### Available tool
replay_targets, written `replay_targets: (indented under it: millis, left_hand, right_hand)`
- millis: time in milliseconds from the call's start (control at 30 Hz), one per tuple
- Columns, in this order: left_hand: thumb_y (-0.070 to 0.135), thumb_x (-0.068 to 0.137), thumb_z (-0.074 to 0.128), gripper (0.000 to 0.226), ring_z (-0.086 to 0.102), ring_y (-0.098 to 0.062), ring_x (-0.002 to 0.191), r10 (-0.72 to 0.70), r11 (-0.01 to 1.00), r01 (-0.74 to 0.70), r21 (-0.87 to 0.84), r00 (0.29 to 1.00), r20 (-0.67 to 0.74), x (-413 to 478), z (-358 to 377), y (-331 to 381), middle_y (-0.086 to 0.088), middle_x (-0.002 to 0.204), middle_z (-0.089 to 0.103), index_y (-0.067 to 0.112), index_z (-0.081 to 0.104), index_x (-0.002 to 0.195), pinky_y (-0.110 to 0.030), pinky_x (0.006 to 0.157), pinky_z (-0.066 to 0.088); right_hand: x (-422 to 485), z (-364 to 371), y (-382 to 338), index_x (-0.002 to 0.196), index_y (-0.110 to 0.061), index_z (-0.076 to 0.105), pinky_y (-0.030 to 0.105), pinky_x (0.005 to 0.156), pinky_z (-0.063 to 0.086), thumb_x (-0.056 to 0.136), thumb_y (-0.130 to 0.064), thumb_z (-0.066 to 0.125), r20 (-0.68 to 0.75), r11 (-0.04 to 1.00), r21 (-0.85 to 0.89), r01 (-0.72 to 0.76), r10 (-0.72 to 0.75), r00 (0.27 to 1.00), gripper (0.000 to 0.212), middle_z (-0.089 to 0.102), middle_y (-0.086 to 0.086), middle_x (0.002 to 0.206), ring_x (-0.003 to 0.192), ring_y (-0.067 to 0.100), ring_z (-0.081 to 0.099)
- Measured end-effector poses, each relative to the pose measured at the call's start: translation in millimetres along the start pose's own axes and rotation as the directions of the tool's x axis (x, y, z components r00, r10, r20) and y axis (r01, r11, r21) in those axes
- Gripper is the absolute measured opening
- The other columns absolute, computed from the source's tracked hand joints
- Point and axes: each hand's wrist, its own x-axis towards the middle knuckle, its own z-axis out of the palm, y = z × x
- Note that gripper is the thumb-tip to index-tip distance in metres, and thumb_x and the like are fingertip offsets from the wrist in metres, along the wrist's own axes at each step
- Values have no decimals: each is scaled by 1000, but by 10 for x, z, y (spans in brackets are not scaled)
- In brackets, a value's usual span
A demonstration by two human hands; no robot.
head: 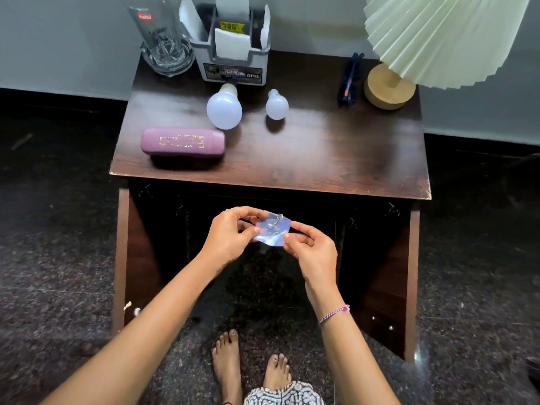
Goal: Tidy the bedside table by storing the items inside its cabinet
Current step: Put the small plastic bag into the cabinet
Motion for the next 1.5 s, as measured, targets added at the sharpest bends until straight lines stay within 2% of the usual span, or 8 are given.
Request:
replay_targets:
  millis: [233,433,600,700,967,1067,1267,1500]
  left_hand:
    - [3,75,72,27,56,-3,59,39,993,-25,119,992,-118,143,373,-339,7,73,65,18,72,97,-7,68,45]
    - [10,73,74,26,68,-14,80,114,966,-77,247,984,-138,619,531,-573,-4,82,74,19,74,97,-25,77,49]
    - [-3,77,70,31,53,14,44,142,982,-129,137,986,-89,1177,601,-711,-2,71,71,-5,66,108,-2,54,39]
    - [-2,77,70,32,55,10,46,136,987,-123,104,983,-126,1433,623,-785,15,55,65,0,66,109,-8,59,41]
    - [-8,79,66,30,59,-5,58,159,987,-157,20,976,-150,1965,802,-1033,-3,70,59,-2,63,108,-5,51,49]
    - [-7,75,70,30,61,1,50,233,973,-231,33,954,-187,2028,792,-1106,3,62,63,4,67,102,-8,53,51]
    - [10,66,82,36,58,-10,64,420,856,-328,401,892,-167,2028,701,-1178,4,77,63,20,73,99,2,55,39]
    - [14,76,74,34,67,-24,93,492,678,-364,638,870,-26,1891,696,-998,-11,104,71,17,70,110,-26,81,49]
  right_hand:
    - [321,-119,351,113,-9,67,18,79,54,85,-8,64,-13,971,-205,126,-131,991,28,66,-6,76,74,3,62]
    - [891,-114,591,112,-6,67,-3,71,41,81,4,59,-11,928,-283,244,-258,966,33,67,-3,95,87,5,61]
    - [1499,37,663,109,2,66,26,87,49,82,9,59,-16,937,-184,298,-306,952,28,68,19,108,94,20,63]
    - [1822,102,670,105,3,69,32,96,49,82,6,61,-18,880,-292,375,-398,917,24,70,19,106,98,23,66]
    - [2383,77,785,107,-1,68,11,81,48,82,7,60,145,732,-437,523,-516,844,27,71,12,103,86,11,64]
    - [2424,30,758,106,-1,68,-5,67,40,80,6,64,228,637,-489,596,-567,792,27,70,10,101,80,6,58]
    - [2326,19,461,112,3,64,32,95,48,81,-5,67,483,303,-718,627,-431,762,32,64,21,116,106,31,62]
    - [2145,112,264,110,4,63,26,83,47,86,-8,63,525,70,-823,564,-285,802,27,66,18,114,105,28,63]
